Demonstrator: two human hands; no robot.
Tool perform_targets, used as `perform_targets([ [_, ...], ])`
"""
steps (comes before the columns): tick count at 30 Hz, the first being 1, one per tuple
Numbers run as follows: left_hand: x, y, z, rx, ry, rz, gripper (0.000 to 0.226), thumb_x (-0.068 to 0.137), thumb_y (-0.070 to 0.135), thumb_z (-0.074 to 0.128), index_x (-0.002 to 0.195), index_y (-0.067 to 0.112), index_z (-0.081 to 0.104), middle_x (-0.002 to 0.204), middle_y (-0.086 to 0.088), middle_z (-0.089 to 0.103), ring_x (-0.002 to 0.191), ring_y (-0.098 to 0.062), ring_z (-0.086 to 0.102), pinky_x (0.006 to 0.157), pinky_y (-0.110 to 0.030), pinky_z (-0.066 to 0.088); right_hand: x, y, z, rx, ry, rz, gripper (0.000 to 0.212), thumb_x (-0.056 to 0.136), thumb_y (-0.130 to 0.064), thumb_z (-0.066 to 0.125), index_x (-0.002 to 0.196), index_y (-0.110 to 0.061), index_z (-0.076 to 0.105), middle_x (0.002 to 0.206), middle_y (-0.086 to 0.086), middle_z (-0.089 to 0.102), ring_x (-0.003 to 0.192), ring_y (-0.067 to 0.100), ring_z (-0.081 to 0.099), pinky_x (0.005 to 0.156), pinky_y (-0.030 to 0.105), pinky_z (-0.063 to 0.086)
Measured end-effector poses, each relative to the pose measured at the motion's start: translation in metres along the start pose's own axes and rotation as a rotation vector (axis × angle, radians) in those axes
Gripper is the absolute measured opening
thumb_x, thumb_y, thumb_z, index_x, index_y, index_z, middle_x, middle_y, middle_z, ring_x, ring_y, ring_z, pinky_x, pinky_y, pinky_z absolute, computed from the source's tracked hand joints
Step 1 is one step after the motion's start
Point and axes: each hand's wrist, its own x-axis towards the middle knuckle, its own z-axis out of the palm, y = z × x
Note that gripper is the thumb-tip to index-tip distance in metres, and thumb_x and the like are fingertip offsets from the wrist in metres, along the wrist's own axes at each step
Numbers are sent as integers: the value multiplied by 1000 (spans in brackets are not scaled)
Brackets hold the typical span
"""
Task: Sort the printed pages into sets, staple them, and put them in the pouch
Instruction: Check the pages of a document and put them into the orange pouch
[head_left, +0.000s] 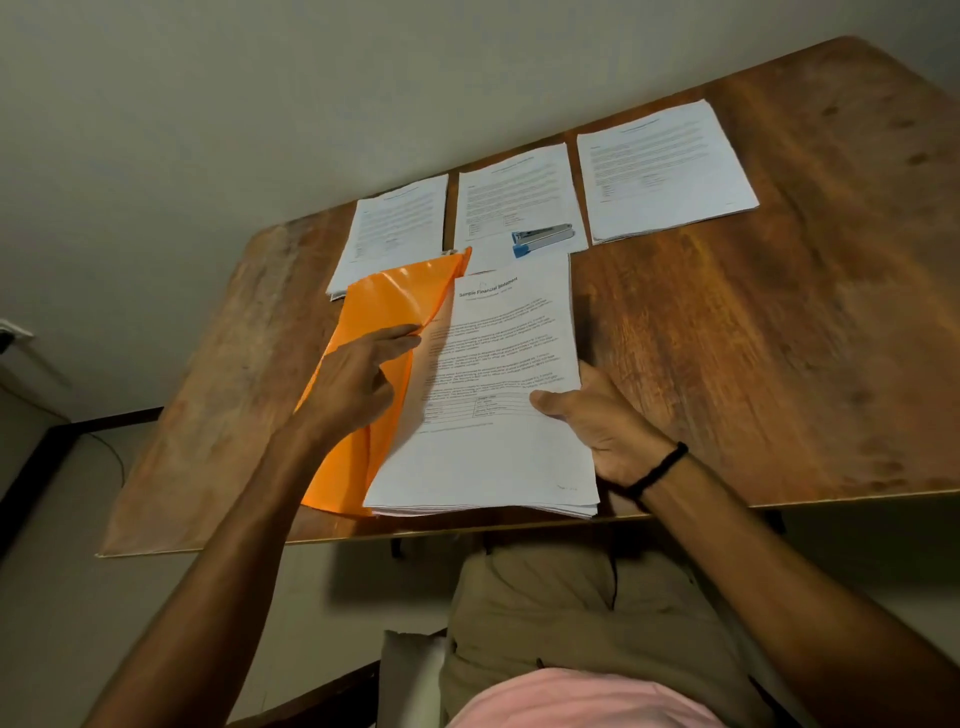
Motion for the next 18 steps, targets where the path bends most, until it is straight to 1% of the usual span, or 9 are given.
perform_targets([
  [2,-1,-1,-3,-43,-59,-1,78,74,-18,45,145,15,52,157,4,39,138,-21,45,70,-23,48,1,0,5,-70,30,-29,41,97,1,58,130,-23,60,125,-3,70,110,22,69,95,47,56],
  [4,-2,-2,-9,-104,-147,-21,89,72,-19,46,152,18,41,162,8,28,146,-19,34,90,-41,55,1,0,9,-184,86,-73,37,97,-3,59,124,-28,61,125,-5,69,108,20,69,92,46,57],
  [5,-2,-2,-11,-126,-190,-37,92,73,-20,47,155,19,34,164,9,22,149,-18,27,99,-40,52,1,0,10,-216,108,-87,36,98,-3,58,123,-28,61,126,-5,68,107,19,69,92,45,58],
  [7,-2,-1,-11,-169,-268,-59,97,75,-21,50,158,21,23,165,12,12,152,-14,16,102,-25,44,2,-1,11,-194,133,-75,39,98,0,57,127,-25,60,127,-3,68,107,20,68,90,44,58],
  [9,-2,0,-9,-213,-330,-74,100,76,-20,52,160,22,16,166,14,6,152,-10,9,96,-8,39,2,-2,11,-96,126,-38,43,98,4,54,132,-22,59,128,-1,68,109,22,68,89,43,59],
  [11,-2,-2,-6,-242,-365,-89,103,76,-20,53,160,23,13,165,14,4,152,-9,6,86,0,40,1,-2,13,-13,104,-18,45,98,6,53,134,-21,59,127,-1,68,109,22,68,87,40,59],
  [14,-1,-5,-4,-286,-358,-106,102,75,-21,55,160,22,16,165,13,6,150,-6,8,91,-1,37,0,2,14,32,68,-9,43,98,3,55,130,-24,61,124,-3,70,107,21,70,90,42,58],
  [16,0,-3,-4,-329,-345,-117,101,73,-21,55,159,19,19,165,10,9,146,1,9,107,-12,32,0,6,16,22,49,-13,42,98,1,56,130,-25,61,124,-5,70,109,20,70,93,43,57],
  [18,1,-1,-4,-373,-347,-127,100,73,-23,54,159,17,22,165,9,11,142,3,10,114,-24,29,1,10,21,-66,82,-63,42,98,-3,57,132,-26,59,126,-7,69,113,18,68,95,44,56],
])
